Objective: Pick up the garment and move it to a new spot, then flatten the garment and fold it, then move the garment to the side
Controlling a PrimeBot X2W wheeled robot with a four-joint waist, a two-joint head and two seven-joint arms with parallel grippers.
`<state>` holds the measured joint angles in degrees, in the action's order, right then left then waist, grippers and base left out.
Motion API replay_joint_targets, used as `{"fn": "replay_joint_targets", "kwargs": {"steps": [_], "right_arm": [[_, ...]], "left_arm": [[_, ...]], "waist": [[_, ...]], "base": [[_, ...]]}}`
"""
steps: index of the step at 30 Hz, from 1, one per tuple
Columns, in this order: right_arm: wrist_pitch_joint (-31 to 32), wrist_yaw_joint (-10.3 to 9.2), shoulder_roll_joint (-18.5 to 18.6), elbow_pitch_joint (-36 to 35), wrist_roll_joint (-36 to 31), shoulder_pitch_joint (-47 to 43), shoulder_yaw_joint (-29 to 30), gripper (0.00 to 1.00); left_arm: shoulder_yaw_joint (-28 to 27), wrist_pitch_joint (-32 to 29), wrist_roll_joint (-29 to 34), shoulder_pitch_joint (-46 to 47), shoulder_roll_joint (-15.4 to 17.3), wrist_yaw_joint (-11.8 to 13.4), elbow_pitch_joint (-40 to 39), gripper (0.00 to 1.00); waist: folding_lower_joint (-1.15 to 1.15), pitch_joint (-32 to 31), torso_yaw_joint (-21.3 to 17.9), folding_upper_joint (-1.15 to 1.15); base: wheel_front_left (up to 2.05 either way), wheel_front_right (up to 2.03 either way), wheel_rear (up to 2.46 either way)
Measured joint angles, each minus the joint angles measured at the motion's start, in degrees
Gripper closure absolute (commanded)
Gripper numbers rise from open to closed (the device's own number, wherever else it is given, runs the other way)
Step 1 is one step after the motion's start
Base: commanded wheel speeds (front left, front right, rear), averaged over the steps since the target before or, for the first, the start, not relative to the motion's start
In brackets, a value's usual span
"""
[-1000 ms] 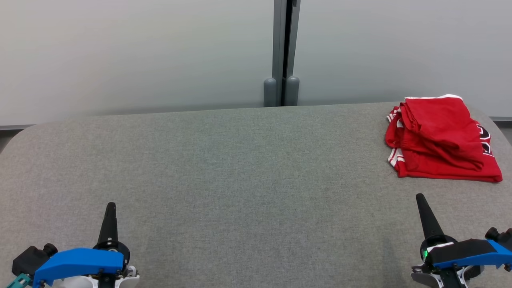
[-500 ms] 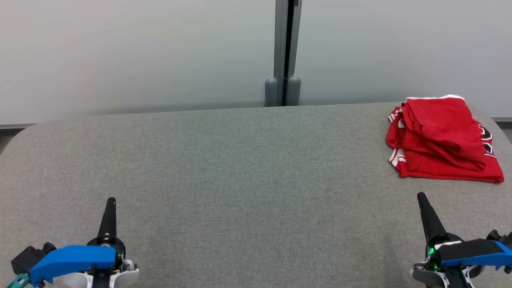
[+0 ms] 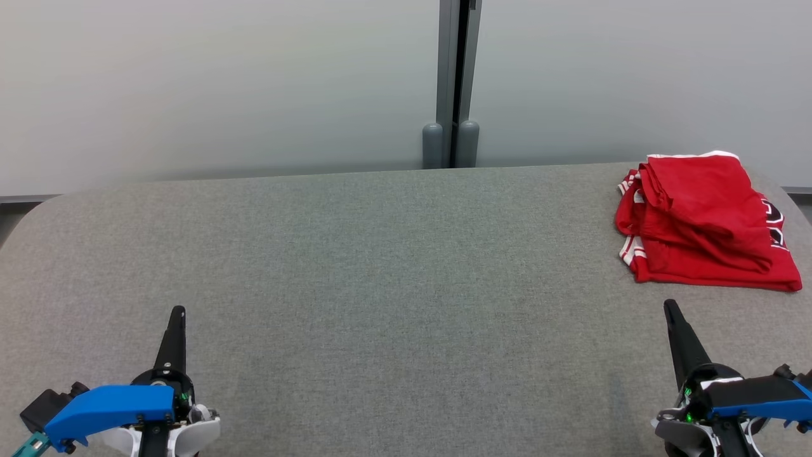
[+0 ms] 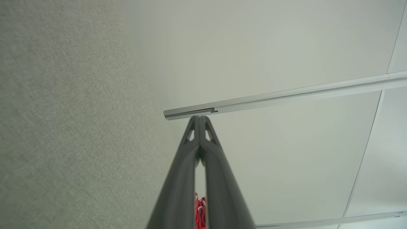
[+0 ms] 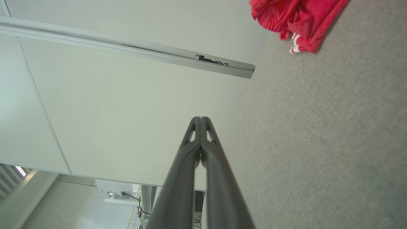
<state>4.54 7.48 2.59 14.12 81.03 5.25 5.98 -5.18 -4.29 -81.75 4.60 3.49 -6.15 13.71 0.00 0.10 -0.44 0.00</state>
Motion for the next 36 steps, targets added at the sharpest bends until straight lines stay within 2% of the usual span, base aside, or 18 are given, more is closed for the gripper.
{"fn": "replay_joint_targets", "kwargs": {"steps": [24,36], "right_arm": [[1.8,0.0,0.1,0.0,10.2,0.5,0.4,1.0],[2.0,0.0,0.1,0.0,11.3,0.5,0.5,1.0]], "left_arm": [[-1.3,-2.1,-9.6,1.2,-0.5,-1.0,0.4,1.0],[-1.4,-2.2,-10.6,1.4,-0.5,-1.3,0.4,1.0]], "waist": [[0.0,0.1,0.4,0.0],[0.0,0.1,0.4,0.0]], "base": [[0.0,0.0,0.0],[0.0,0.0,0.0]]}}
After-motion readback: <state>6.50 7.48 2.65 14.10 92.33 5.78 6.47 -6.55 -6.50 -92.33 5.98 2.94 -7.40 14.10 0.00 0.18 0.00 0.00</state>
